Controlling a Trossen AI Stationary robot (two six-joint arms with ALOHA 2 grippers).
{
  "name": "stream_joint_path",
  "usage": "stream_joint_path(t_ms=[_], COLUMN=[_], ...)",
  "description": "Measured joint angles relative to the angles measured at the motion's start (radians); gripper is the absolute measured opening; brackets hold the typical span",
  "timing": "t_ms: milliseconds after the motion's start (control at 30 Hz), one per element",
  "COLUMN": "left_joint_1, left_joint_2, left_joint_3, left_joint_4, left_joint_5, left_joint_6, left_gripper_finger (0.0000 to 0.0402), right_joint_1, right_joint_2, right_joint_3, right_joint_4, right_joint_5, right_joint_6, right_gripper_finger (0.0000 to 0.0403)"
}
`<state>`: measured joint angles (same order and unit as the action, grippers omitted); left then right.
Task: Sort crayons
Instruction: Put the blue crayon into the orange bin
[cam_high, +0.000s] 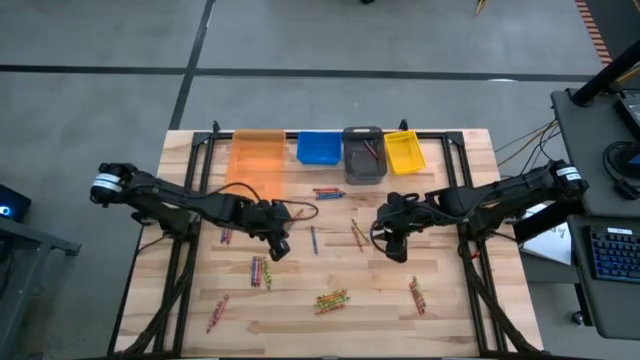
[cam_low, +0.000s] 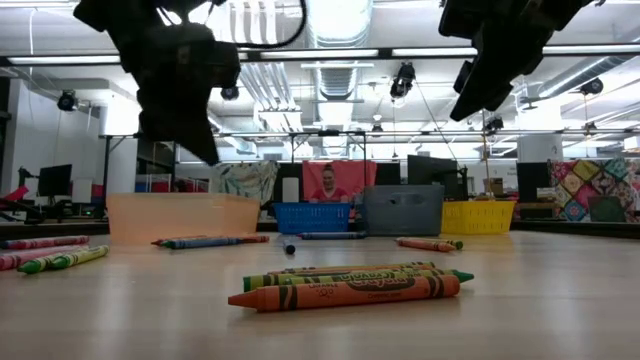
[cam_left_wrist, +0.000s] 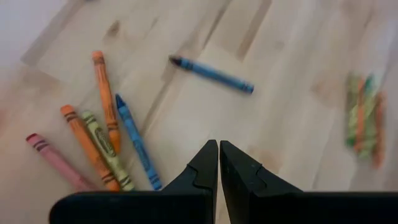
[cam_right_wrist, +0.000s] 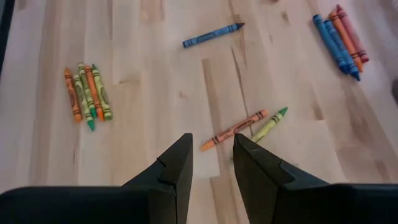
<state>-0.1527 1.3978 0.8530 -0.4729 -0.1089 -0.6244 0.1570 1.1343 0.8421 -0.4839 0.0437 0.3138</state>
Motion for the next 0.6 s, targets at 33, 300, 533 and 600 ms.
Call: stream_joint_path(t_ms=[33,300,533,600], left_joint_1=[-0.005,-0.009,-0.008,-0.008], left_joint_2=[0.014,0.073,0.093,0.093], left_joint_3=[0.005,0.001,0.000,0.000], left_joint_4=[0.002,0.005,0.010,0.010], left_joint_5=[-0.002,-0.005,-0.010,-0.011], left_joint_6=[0.021,0.037,0.036,0.036], left_gripper_finger=[0.0000,0.0000,0.0000,0.0000], right_joint_1=[0.000,0.000,0.000,0.000], right_joint_2=[0.000,0.000,0.000,0.000], right_joint_3=[0.000,-0.001,-0.006,-0.019], right_joint_4=[0.000,0.004,0.082,0.128], right_joint_5=[0.011,0.037,0.038,0.038], right_joint_6=[-0.001,-0.017,-0.045,-0.057], right_gripper_finger=[0.0105,0.0105,0.0105,0.0105])
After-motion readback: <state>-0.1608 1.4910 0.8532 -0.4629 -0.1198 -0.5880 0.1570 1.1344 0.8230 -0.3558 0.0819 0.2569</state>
